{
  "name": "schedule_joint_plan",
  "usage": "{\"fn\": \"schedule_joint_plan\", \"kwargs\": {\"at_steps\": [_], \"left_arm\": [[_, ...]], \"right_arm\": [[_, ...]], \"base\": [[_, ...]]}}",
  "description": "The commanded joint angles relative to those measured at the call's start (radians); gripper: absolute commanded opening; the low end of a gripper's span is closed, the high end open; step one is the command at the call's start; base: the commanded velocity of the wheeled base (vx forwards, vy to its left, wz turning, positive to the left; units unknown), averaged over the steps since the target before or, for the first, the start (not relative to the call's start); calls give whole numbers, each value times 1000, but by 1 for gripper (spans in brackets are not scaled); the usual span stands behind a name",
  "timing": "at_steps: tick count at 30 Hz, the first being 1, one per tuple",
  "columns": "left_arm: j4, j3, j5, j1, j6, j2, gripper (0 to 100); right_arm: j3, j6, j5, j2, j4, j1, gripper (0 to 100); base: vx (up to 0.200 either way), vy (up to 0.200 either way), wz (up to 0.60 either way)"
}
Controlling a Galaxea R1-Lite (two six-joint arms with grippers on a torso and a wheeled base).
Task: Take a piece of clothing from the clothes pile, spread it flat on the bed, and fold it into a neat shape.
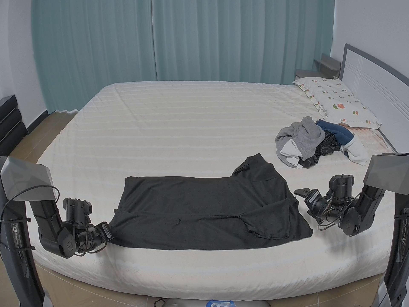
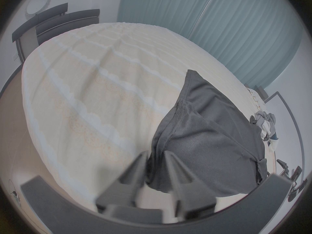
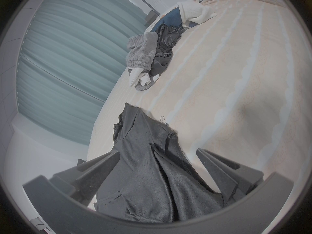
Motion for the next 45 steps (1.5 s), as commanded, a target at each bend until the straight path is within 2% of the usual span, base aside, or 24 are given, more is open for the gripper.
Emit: {"fn": "schedule_joint_plan", "kwargs": {"at_steps": [1,5,6,13,20,23,27,34,38,45], "left_arm": [[-2,-1,-5,0,-3,-13,100],[0,-3,-15,5,-8,-82,100],[10,-6,-16,9,-11,-151,100],[35,-3,-18,-12,-37,-242,100],[37,28,-38,-101,-249,-251,100],[35,46,-44,-172,-324,-243,100],[33,72,-44,-244,-388,-228,100],[27,83,-33,-265,-422,-146,100],[24,38,-11,-261,-431,-96,100],[32,-54,73,-264,-434,-27,100]], "right_arm": [[-1,-1,-2,-17,-1,4,100],[-12,-27,-9,-72,7,10,100],[-24,-50,-9,-106,19,19,100],[-17,-56,-14,-137,73,33,100],[129,-46,-15,-210,62,62,100],[207,2,-17,-236,37,100,100],[226,163,-15,-246,14,130,100],[229,180,-17,-196,11,165,100],[226,184,-15,-186,11,165,100],[229,183,-18,-149,-36,171,100]], "base": [[0,0,0],[0,0,0],[0,0,0],[0,0,0],[0,0,0],[-133,0,0],[-150,0,0],[0,0,0],[0,0,0],[0,0,0]]}}
